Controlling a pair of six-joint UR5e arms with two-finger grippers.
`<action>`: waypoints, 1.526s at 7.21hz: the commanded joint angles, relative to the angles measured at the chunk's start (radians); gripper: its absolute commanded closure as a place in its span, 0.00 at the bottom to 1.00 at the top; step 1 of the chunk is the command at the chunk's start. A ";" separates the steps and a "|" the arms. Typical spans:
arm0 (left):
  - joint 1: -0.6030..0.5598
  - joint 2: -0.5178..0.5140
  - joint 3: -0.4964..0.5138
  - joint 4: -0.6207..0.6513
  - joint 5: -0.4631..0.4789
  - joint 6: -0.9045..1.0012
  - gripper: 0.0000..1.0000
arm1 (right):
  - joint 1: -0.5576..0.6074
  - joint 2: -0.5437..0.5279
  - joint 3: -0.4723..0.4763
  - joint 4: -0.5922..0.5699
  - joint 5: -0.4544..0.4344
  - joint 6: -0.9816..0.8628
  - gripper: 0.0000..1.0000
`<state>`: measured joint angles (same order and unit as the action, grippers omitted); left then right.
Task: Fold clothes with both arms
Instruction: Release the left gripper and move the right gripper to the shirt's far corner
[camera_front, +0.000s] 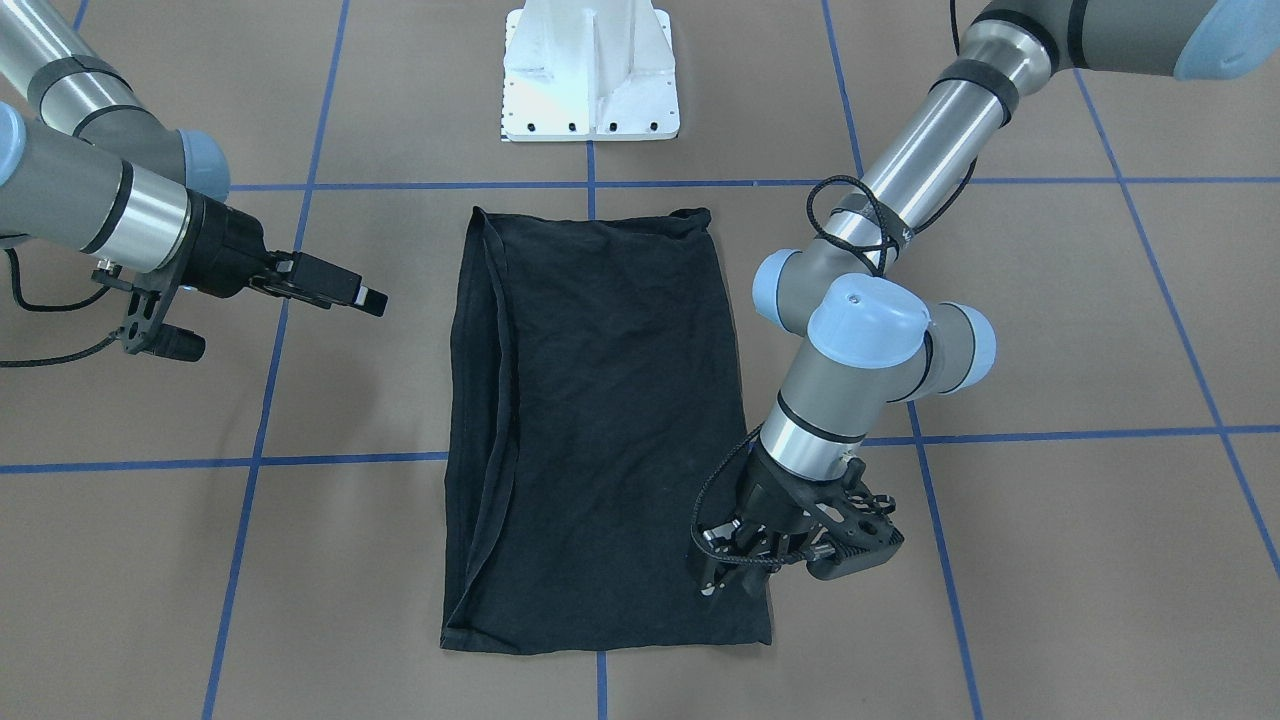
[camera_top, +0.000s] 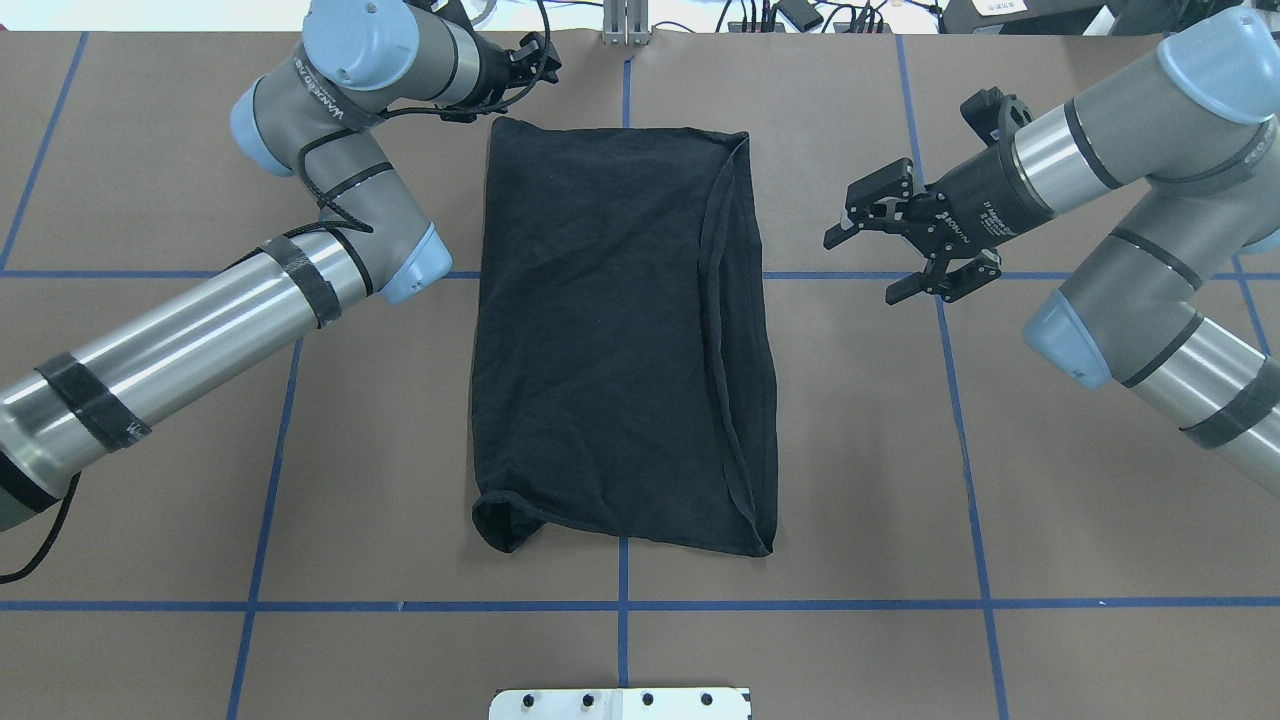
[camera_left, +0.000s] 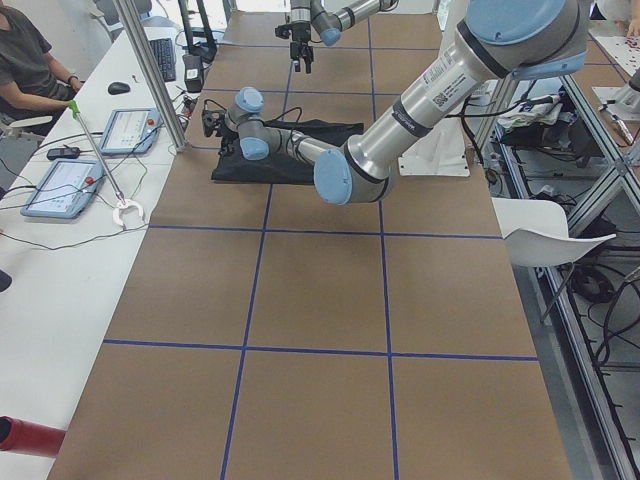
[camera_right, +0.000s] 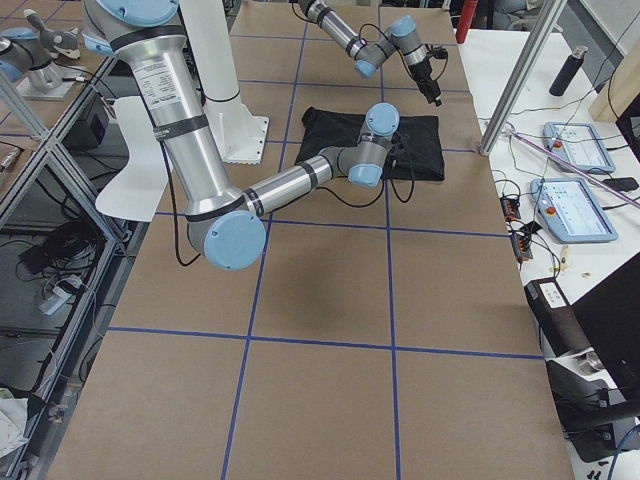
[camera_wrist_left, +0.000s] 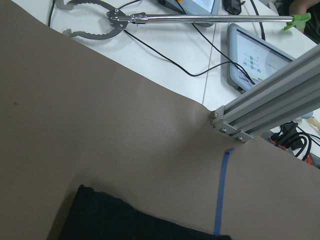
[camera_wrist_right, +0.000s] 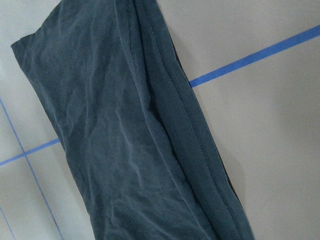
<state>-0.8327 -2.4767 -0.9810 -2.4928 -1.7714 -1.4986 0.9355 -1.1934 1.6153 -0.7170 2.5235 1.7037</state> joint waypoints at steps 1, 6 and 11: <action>-0.002 0.156 -0.199 0.008 -0.060 0.005 0.00 | -0.049 0.006 0.037 -0.007 -0.087 -0.007 0.00; -0.005 0.429 -0.505 0.009 -0.068 0.035 0.00 | -0.091 0.156 0.034 -0.532 -0.318 -0.454 0.00; -0.002 0.486 -0.627 0.008 -0.063 0.040 0.00 | -0.135 0.466 -0.343 -0.656 -0.512 -0.594 0.01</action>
<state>-0.8362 -1.9984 -1.5874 -2.4838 -1.8359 -1.4595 0.8013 -0.7839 1.3726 -1.3738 2.0363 1.1396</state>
